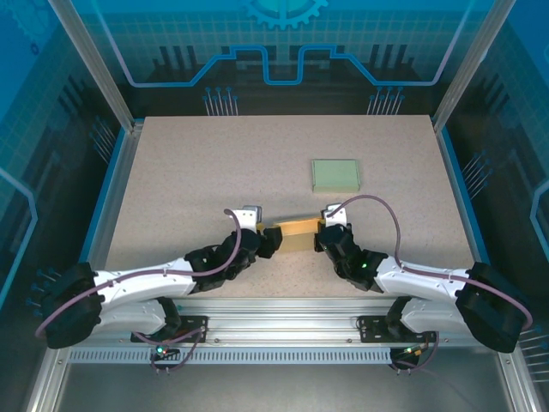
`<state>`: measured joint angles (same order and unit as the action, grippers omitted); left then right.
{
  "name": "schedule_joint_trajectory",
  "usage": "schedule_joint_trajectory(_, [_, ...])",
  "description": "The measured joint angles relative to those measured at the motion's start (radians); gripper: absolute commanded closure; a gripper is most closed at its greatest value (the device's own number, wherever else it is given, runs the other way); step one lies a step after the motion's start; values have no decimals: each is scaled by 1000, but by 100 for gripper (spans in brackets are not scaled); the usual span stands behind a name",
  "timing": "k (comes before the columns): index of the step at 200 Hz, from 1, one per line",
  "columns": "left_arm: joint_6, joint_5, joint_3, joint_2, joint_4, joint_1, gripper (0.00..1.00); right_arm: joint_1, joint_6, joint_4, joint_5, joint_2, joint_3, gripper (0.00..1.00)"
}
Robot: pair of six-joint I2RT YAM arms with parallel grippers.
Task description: Fold the paper box
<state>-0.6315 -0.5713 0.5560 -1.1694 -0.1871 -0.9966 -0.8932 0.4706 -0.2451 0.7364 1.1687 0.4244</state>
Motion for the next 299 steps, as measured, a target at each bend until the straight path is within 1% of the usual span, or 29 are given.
schedule_joint_trajectory(26, [-25,-27,38,-37,7,18,47,-8,0,1,8,0,0,100])
schedule_joint_trajectory(50, [-57,-23,47,-76,1,52,50,-12,0,4,15,0,0,100])
schedule_joint_trajectory(79, [-108,16,47,-126,-21,92,56,-18,-1,6,20,0,0,100])
schedule_joint_trajectory(112, [-150,46,47,-165,-69,95,63,-19,0,9,22,0,0,100])
schedule_joint_trajectory(128, [-164,65,47,-185,-100,95,65,-24,0,13,28,0,0,99])
schedule_joint_trajectory(146, [-186,85,40,-211,-146,95,67,-30,0,21,35,-3,0,93])
schedule_joint_trajectory(168, [-207,90,18,-225,-202,96,69,-36,0,45,41,-11,0,80])
schedule_joint_trajectory(176, [-209,90,13,-228,-215,96,69,-38,3,54,47,-16,0,77])
schedule_joint_trajectory(186, [-211,86,10,-233,-229,96,69,-38,3,67,50,-21,0,75])
schedule_joint_trajectory(223, [-227,59,-2,-251,-272,89,69,-58,13,135,60,-41,17,56])
schedule_joint_trajectory(247, [-232,44,-9,-264,-305,83,69,-77,24,208,31,-53,48,47])
schedule_joint_trajectory(267, [-233,40,-15,-278,-337,79,69,-88,29,284,-13,-63,85,33])
schedule_joint_trajectory(287, [-234,40,-16,-289,-359,76,69,-95,49,363,-48,-70,129,16])
schedule_joint_trajectory(299, [-234,38,-16,-290,-363,76,69,-96,76,413,-60,-78,160,12])
